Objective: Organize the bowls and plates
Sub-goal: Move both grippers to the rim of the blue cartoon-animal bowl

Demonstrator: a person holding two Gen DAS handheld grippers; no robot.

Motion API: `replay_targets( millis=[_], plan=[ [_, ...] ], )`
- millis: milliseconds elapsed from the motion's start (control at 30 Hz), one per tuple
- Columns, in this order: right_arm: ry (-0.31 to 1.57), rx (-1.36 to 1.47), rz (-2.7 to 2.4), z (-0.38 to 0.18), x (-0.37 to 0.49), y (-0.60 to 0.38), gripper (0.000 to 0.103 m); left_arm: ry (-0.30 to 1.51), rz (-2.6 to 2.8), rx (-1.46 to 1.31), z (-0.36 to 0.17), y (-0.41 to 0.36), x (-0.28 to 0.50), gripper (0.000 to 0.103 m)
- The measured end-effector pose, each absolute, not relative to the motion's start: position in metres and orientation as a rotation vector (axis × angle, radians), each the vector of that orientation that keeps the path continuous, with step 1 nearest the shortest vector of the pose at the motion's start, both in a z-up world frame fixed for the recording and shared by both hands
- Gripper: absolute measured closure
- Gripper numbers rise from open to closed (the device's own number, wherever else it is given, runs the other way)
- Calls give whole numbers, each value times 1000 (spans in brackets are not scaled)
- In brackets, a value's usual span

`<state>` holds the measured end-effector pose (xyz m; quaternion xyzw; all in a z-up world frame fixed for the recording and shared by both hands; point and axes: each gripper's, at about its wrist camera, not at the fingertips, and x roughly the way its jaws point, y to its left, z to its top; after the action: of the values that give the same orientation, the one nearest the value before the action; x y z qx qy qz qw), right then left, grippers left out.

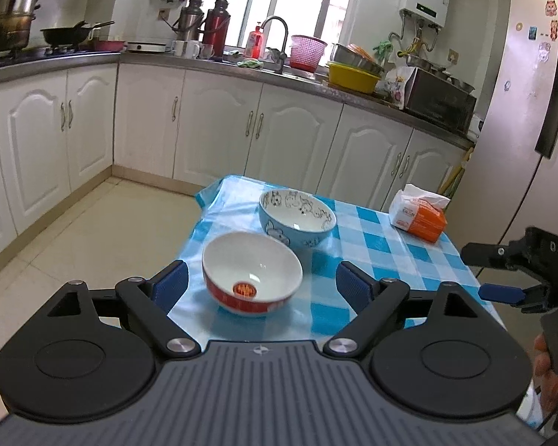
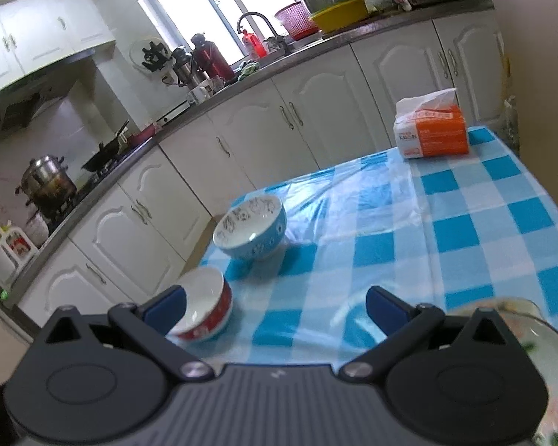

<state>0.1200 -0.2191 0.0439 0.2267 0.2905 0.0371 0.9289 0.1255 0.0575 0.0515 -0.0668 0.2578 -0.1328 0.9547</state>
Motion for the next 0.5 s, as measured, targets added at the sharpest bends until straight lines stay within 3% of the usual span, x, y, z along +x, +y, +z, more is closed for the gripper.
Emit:
replay_targets(
  millis=[500],
  plan=[
    [678,491,198,28,241,-216,1,567,-252,-133,53,31,230,0]
  ],
)
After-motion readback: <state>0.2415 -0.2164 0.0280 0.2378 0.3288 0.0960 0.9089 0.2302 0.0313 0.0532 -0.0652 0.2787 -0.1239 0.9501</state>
